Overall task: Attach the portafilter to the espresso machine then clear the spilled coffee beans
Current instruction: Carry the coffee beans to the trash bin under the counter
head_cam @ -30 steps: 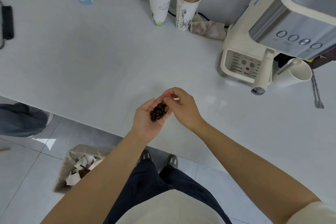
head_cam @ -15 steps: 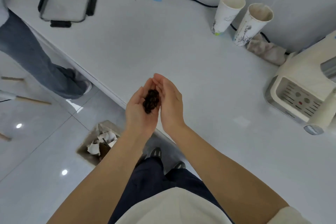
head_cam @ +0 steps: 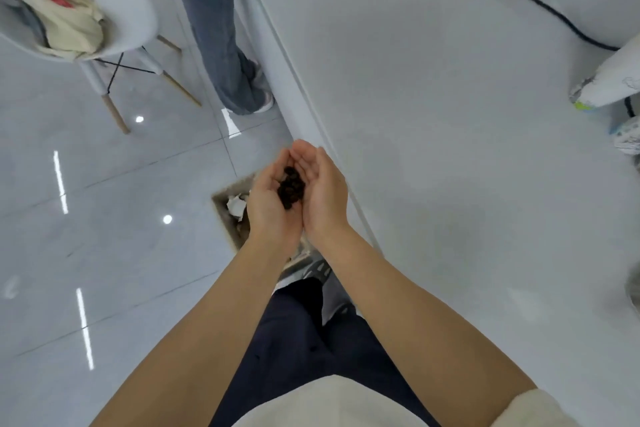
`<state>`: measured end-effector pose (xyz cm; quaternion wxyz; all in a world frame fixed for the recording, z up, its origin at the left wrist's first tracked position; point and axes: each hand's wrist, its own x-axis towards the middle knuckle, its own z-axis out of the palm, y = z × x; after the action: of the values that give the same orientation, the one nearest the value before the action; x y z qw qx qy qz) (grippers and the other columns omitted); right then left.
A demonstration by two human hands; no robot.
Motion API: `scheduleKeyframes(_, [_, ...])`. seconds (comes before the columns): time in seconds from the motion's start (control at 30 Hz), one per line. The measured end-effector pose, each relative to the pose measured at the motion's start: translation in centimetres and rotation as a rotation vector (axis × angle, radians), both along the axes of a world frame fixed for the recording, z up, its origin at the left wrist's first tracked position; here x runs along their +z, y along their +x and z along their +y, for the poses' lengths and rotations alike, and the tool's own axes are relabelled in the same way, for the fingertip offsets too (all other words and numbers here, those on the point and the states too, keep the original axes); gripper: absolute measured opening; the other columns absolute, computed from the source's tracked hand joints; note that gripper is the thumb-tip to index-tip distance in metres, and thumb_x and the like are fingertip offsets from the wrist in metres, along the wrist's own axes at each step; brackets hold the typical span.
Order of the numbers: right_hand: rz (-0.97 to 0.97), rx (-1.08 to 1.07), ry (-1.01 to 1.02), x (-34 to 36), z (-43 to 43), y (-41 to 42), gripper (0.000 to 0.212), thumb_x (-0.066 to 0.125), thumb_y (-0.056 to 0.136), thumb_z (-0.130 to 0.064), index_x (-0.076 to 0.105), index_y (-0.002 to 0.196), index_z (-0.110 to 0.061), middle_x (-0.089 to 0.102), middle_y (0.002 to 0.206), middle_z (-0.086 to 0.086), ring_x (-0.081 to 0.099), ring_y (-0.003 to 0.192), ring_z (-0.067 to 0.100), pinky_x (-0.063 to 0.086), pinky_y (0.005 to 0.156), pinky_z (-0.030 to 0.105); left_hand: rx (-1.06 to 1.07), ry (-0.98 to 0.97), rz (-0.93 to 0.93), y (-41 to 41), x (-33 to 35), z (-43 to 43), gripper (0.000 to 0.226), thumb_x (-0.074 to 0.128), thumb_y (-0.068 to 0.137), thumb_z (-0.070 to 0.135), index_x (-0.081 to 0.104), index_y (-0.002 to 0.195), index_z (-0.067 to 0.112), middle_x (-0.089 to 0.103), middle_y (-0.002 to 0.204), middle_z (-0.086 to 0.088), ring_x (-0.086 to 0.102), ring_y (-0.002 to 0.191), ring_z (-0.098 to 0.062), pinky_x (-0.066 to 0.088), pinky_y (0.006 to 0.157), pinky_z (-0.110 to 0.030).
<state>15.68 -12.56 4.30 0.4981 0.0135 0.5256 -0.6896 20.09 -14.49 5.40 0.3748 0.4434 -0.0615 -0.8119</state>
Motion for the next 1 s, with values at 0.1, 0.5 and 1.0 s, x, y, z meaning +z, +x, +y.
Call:
scheduleKeyframes(0.1, [-0.063, 0.098, 0.007, -2.8, 0.6, 1.5, 0.035, 0.029, 0.099, -0.022, 0.063, 0.100, -0.014, 0.064, 0.100, -0.001, 0.059, 0.101, 0.012, 0.044, 0.097, 0.025, 0.088, 0.074, -0.003, 1.6, -2.4, 0.6, 0.025, 0.043, 0.094, 0.015, 0.065, 0.092, 0.006, 0.067, 0.089, -0.006, 0.062, 0.092, -0.018, 0.050, 0.086, -0.028])
scheduleKeyframes(0.5, [-0.232, 0.234, 0.295, -16.1, 1.0, 6.6, 0.020, 0.050, 0.089, -0.016, 0.068, 0.079, -0.015, 0.068, 0.085, 0.003, 0.063, 0.082, 0.013, 0.051, 0.066, 0.018, 0.312, 0.303, -0.097, 6.5, -15.7, 1.9, 0.023, 0.041, 0.093, 0.011, 0.061, 0.084, 0.003, 0.061, 0.089, -0.008, 0.060, 0.095, -0.021, 0.044, 0.103, -0.033])
scheduleKeyframes(1.0, [-0.168, 0.356, 0.607, -31.5, 0.2, 7.9, 0.018, 0.052, 0.086, -0.020, 0.061, 0.097, -0.008, 0.059, 0.080, 0.001, 0.058, 0.082, 0.017, 0.049, 0.083, 0.034, 0.266, 0.450, -0.280, 7.1, -31.8, 1.5, 0.027, 0.037, 0.094, 0.013, 0.058, 0.081, 0.001, 0.061, 0.088, -0.011, 0.060, 0.086, -0.023, 0.049, 0.078, -0.032])
